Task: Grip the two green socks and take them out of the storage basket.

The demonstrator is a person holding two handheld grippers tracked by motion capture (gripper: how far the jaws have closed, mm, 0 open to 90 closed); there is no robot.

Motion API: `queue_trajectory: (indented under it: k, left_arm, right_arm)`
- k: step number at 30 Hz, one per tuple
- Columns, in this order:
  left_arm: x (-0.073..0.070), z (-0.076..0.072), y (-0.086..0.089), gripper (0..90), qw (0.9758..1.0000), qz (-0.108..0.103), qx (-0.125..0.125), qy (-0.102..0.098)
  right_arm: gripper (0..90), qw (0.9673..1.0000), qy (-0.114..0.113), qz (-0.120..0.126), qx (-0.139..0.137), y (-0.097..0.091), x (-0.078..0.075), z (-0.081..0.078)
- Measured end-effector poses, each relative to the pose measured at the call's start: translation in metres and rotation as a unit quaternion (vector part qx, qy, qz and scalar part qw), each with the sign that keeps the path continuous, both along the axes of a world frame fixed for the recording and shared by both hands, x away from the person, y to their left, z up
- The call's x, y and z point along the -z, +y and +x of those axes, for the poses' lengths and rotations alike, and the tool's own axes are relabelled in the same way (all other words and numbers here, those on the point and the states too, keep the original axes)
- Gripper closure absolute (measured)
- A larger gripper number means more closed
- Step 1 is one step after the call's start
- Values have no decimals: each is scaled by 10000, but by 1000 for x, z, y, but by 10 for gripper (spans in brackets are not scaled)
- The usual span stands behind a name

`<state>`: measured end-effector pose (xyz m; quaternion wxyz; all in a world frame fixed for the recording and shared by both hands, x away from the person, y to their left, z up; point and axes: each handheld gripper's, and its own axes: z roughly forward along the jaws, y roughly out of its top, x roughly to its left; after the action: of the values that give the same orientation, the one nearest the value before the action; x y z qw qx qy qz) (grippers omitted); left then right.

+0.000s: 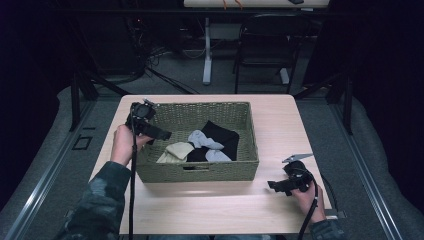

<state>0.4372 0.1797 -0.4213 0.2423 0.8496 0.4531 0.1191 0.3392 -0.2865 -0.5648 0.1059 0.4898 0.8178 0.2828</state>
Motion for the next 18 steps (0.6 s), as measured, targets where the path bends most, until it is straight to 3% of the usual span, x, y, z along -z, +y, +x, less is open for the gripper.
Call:
queue_trajectory:
  k: [2, 6, 8, 13, 14, 18]
  left_arm:
    - [10, 6, -6, 55, 9998, 86, -4, 172]
    - [20, 12, -9, 95, 9994, 130, 5, 331]
    - [32, 17, -15, 102, 9983, 229, 36, 539]
    - [44, 23, -20, 146, 9970, 298, 72, 717]
    - [50, 25, -22, 154, 9958, 358, 44, 839]
    - [58, 30, -25, 199, 9939, 419, 54, 1023]
  right_arm:
    - [80, 10000, -5, -3, 0, 0, 0, 0]
    - [81, 10000, 10, 0, -6, 0, 0, 0]
    - [81, 10000, 6, 7, -6, 0, 0, 0]
    - [81, 10000, -3, 9, -5, 0, 0, 0]
    - [81, 10000, -3, -2, -1, 0, 0, 0]
    - [80, 10000, -6, 4, -5, 0, 0, 0]
